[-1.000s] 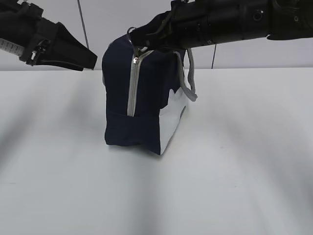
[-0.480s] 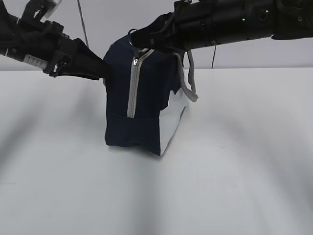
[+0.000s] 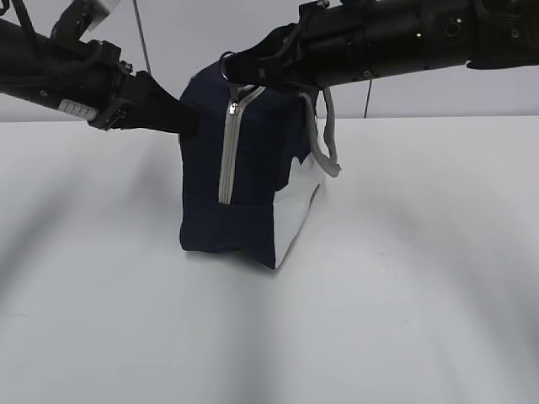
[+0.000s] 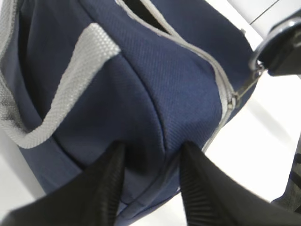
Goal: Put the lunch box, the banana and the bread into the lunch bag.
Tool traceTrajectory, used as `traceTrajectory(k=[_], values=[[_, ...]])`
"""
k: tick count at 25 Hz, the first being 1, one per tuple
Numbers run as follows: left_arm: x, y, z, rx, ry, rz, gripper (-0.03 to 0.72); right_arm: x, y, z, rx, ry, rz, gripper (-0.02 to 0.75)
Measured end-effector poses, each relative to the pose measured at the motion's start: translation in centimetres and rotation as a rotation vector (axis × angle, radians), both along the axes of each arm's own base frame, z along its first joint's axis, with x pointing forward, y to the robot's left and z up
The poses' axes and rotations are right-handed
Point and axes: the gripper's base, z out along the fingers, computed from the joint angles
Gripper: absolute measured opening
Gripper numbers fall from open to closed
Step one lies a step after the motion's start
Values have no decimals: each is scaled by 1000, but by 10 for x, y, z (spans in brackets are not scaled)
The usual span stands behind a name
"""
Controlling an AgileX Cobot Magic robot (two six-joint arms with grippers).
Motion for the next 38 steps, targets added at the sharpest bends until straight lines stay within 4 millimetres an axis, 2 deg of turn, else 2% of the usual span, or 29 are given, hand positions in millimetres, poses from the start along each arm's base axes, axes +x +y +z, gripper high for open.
traceTrajectory(k=[5,8,11,14,15,33,38], values=[[-1,-6,0,-4,0,-12,225,0,0,0,0,1,0,-16],[0,-12,-8,-12,27,-27,208,0,0,0,-1,2,0,-16],[0,-15,-15,-19,61,-47,134,0,0,0,0,4,-1,-16],[0,-15,-17,-20,71,-48,22,0,0,0,5,12,-4,-16],[0,-15,-17,-22,75,-48,12,0,0,0,6,14,-4,-16],[-8,-16,-18,-30,180,-92,4,5,-8,8,15,18,-144,-16],[-9,-16,-19,-20,197,-93,4,9,-8,22,37,-12,-158,-16]])
